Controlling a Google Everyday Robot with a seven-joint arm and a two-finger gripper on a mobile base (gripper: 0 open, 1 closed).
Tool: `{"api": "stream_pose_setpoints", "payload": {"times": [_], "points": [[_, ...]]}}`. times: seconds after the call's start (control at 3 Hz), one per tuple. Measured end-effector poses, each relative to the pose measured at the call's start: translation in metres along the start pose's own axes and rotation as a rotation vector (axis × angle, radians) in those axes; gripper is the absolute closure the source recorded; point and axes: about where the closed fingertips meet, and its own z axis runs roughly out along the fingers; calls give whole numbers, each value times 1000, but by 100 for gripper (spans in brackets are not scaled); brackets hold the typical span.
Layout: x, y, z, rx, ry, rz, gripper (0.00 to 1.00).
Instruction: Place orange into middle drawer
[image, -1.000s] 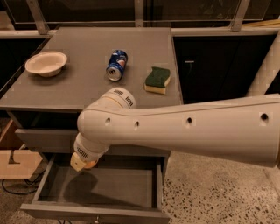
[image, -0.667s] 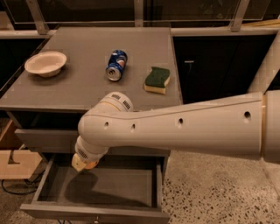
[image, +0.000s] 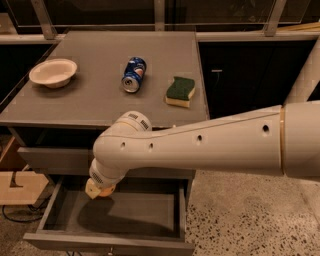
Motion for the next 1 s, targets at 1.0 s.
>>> {"api": "stream_pose_setpoints", "payload": {"times": [1.0], "points": [[43, 7, 77, -68, 42, 202, 100]]}}
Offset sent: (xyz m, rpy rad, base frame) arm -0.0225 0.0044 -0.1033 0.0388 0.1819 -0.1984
